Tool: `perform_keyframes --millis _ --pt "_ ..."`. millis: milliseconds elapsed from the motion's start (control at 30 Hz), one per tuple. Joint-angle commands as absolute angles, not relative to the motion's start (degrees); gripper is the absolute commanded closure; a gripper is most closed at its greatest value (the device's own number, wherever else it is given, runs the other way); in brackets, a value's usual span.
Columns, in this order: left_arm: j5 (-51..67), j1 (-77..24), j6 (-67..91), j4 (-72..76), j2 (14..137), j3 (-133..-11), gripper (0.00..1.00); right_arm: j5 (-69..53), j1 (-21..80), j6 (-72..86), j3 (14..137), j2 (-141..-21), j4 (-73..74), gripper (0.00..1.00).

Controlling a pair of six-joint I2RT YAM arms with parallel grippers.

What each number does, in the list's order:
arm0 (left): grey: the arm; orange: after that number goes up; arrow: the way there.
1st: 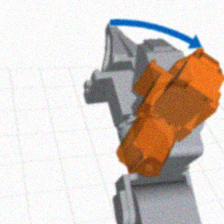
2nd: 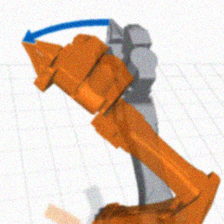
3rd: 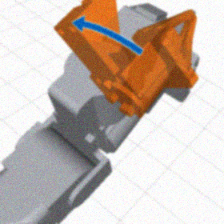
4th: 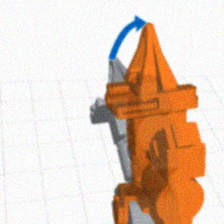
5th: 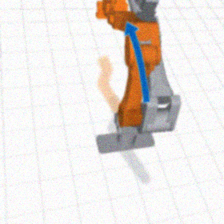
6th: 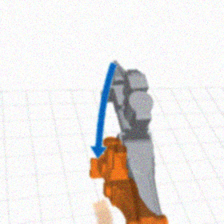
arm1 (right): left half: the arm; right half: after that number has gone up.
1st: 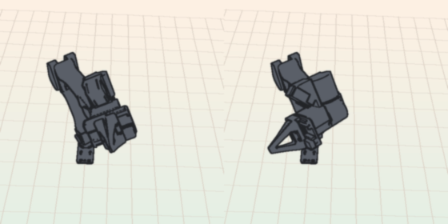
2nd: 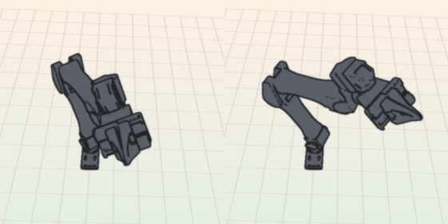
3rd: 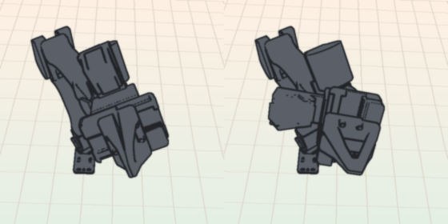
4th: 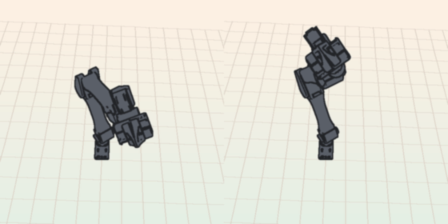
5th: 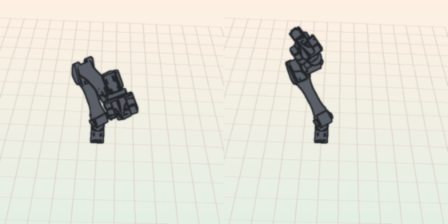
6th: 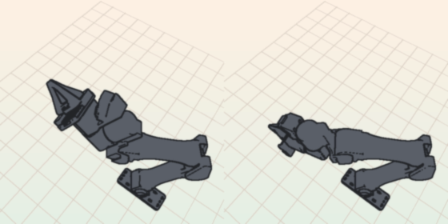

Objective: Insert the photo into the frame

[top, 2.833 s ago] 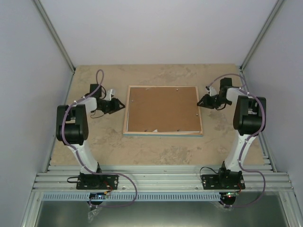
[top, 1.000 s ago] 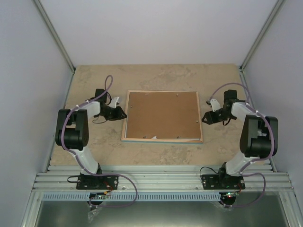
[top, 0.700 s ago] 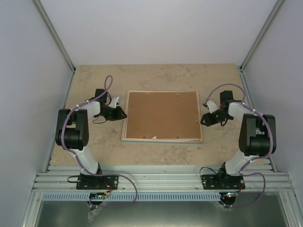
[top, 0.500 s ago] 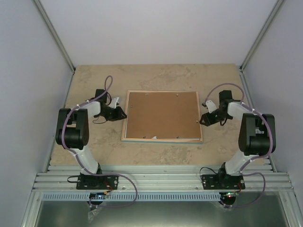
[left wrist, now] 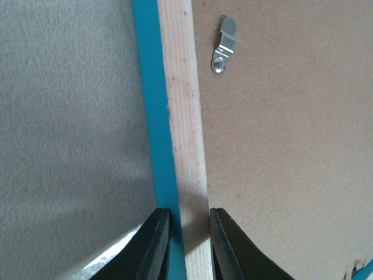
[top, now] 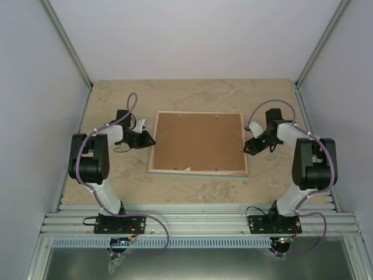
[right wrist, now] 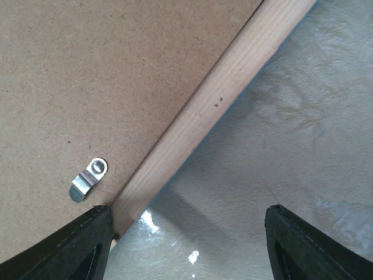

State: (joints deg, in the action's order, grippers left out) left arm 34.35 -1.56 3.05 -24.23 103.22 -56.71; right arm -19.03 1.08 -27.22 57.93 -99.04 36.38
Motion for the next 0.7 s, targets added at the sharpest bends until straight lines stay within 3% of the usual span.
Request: perform_keyframes --millis 0,133,267,533,667 --pt "38.2 -3.4 3.3 -23.9 103.6 -55.3 0.77 -15.8 4.4 -31.6 54.3 -102.7 37.5 0.25" --pt "38.1 -3.4 3.5 -23.6 102.5 -55.1 0.69 -11.1 4.4 -37.9 51.9 -100.1 35.9 0.11" --pt "37.8 -3.4 4.1 -22.7 101.6 -54.3 0.62 -8.0 4.5 -43.9 49.1 -97.4 33.8 0.03" --pt "37.1 -3.3 3.0 -22.5 98.8 -53.8 0.42 -9.5 5.7 -43.9 49.5 -96.1 33.5 0.02" --pt "34.4 -3.3 -0.9 -24.2 94.9 -55.2 0.36 -16.9 4.2 -42.4 55.2 -94.0 38.5 0.02"
